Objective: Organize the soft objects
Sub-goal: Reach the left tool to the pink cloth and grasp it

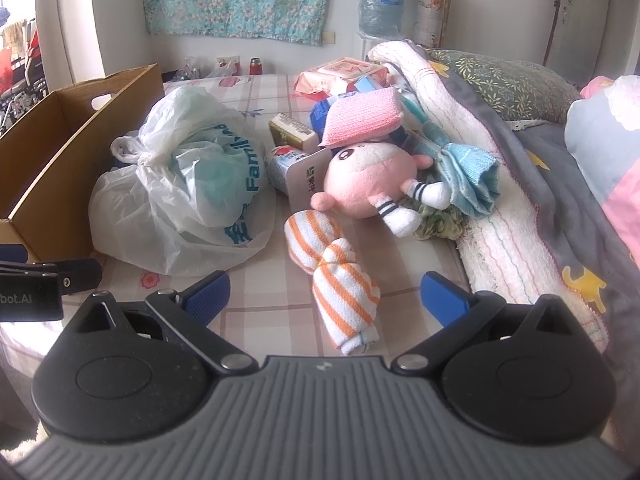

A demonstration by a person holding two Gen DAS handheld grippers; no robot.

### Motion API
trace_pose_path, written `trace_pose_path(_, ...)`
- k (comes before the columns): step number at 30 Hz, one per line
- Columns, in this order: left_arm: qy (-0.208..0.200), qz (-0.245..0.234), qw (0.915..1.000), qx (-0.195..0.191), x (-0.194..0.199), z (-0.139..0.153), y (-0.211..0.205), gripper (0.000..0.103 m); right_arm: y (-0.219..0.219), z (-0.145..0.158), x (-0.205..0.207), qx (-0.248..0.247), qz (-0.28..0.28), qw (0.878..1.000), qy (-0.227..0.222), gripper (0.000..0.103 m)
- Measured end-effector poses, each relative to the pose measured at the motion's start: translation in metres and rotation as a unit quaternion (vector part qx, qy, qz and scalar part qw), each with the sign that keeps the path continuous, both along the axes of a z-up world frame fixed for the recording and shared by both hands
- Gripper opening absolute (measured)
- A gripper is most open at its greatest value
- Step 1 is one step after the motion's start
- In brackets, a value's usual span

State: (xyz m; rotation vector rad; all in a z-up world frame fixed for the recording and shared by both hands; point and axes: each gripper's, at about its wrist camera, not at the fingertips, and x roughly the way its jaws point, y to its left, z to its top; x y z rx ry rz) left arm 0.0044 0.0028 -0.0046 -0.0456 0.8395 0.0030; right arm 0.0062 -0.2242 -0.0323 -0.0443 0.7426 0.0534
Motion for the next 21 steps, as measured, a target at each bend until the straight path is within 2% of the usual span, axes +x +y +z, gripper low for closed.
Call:
trace_pose_path(4, -0.044, -0.035, 0.9984, -0.001, 0.005, 0.016, -0.009, 0.103, -0.021, 0.005, -0.001, 0.001, -0.018, 0.999, -0.029, 0.102)
trace_pose_path(7, -0.072, -0.075, 0.9942, -0.027, 0.019, 0.028, -0.015, 0.103, -0.045, 0.012, -0.001, 0.015, -0.030, 0.998, -0.062, 0.102)
trace_pose_path(10, -0.091, -0.103, 0.9889, -0.056, 0.040, 0.037, -0.023, 0.103, -0.070, 0.023, 0.003, 0.032, -0.044, 0.993, -0.104, 0.102)
trace_pose_path(15, -0.113, -0.122, 0.9824, -0.084, 0.089, 0.042, -0.052, 0.101, -0.109, 0.042, 0.030, 0.085, -0.050, 0.985, -0.139, 0.102)
trace_pose_path(18, -0.119, -0.117, 0.9812, -0.096, 0.119, 0.034, -0.072, 0.093, -0.123, 0.052, 0.058, 0.116, -0.042, 0.981, -0.147, 0.102)
trace_pose_path(20, -0.118, -0.116, 0.9809, -0.102, 0.139, 0.025, -0.085, 0.079, -0.130, 0.057, 0.083, 0.137, -0.034, 0.979, -0.149, 0.094)
trace_pose_path(21, -0.113, -0.117, 0.9808, -0.107, 0.148, 0.019, -0.091, 0.066, -0.133, 0.059, 0.098, 0.148, -0.031, 0.978, -0.145, 0.091)
